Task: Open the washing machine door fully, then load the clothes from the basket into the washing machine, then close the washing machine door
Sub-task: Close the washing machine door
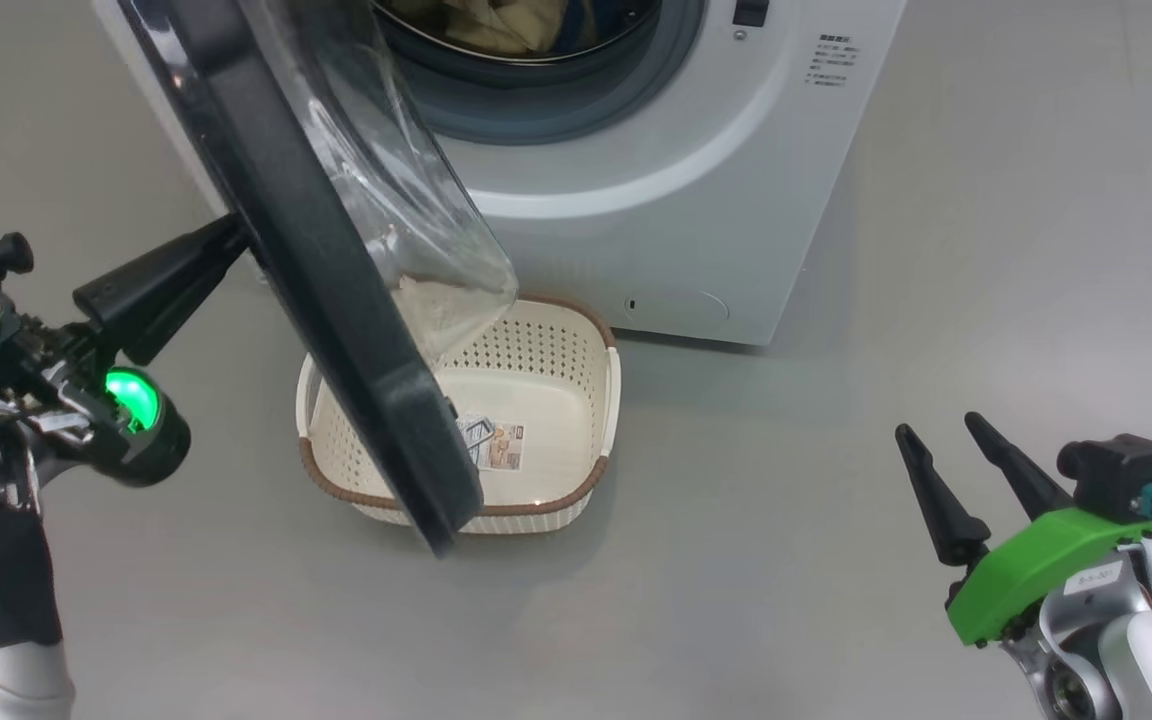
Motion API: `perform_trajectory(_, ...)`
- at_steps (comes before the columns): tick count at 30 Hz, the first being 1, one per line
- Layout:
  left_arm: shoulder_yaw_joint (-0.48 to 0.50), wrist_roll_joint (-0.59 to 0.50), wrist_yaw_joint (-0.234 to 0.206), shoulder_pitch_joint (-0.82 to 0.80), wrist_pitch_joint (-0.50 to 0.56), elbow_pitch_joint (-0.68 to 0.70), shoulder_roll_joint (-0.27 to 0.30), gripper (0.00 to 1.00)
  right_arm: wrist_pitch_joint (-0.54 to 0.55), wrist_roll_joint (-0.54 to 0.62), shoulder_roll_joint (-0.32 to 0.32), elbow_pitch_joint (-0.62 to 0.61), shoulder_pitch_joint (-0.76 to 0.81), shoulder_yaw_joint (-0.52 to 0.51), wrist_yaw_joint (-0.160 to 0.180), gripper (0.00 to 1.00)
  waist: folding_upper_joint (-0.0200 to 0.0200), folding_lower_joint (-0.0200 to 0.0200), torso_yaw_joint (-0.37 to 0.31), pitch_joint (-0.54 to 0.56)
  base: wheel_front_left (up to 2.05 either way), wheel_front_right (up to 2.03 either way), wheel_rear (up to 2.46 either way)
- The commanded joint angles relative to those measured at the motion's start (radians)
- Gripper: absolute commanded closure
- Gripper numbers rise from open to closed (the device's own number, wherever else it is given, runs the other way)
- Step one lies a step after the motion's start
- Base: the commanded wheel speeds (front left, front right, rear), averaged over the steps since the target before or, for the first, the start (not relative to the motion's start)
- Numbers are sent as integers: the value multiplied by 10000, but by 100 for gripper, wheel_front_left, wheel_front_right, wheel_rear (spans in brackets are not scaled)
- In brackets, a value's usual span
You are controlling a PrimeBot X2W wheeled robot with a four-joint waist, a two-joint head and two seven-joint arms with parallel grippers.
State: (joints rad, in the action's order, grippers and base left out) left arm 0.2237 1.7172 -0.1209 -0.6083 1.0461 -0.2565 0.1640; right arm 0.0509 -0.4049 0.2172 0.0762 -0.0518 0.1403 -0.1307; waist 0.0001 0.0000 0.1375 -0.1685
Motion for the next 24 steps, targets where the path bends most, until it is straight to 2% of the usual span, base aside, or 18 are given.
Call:
perform_trajectory(1,190,-27,120,-475,-12,322,241,100,-132,-68,98,-261,-326,159,0,0,-1,0,-129,59,0,0,0)
perform_trajectory(10,-13,-125,537,-797,-301,-242,-291,100,-271,-127,15,-90,-303,256,0,0,-1,0,-809,289,0,0,0)
perform_trajectory(24,-110,-234,1141,-1360,-838,-1191,-708,100,-420,-257,-141,69,-466,554,0,0,-1,0,-2006,364,0,0,0)
